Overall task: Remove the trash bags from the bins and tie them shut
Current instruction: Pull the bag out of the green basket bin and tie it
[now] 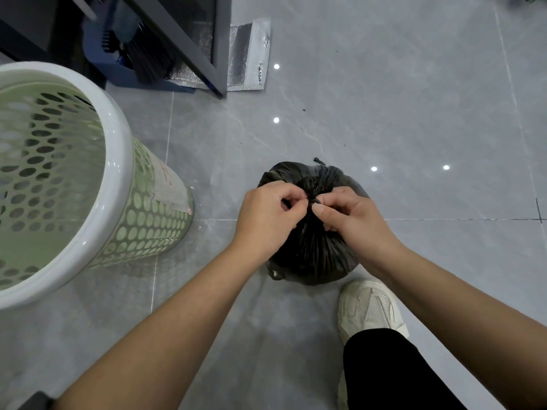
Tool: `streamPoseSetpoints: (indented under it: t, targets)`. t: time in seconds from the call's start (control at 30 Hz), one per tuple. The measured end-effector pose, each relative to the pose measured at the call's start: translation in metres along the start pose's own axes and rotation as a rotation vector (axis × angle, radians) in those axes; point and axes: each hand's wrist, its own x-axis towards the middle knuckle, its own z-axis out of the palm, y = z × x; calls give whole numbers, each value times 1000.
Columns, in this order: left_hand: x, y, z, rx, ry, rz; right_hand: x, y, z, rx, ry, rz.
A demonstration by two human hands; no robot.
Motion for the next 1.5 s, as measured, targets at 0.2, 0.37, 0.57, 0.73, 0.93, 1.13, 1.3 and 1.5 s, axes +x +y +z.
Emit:
streamPoseSetpoints:
  t: [0.2, 0.37, 0.57, 0.73, 0.93, 1.13, 1.3, 1.5]
  targets:
    - [8, 3, -4, 73, -36, 49, 4, -3, -6, 190, -154, 206]
    - [2, 5, 1, 102, -25, 80, 5, 1, 1, 187, 48, 164]
    - [3, 11, 3, -40, 8, -126, 5, 2, 3, 72, 90, 23]
    - [7, 11, 6, -55, 33, -191, 6, 10, 6, 5, 108, -108]
    - [7, 7, -5, 84, -25, -79, 12, 17, 2, -335, 90, -187]
    - [9, -2, -28, 239, 27, 117, 11, 19, 1, -346, 60, -196]
    - [9, -8, -24, 280, -73, 184, 7, 21, -2, -517, 8, -244]
    - [2, -29, -9, 663, -167, 340, 14, 31, -14, -968, 64, -405]
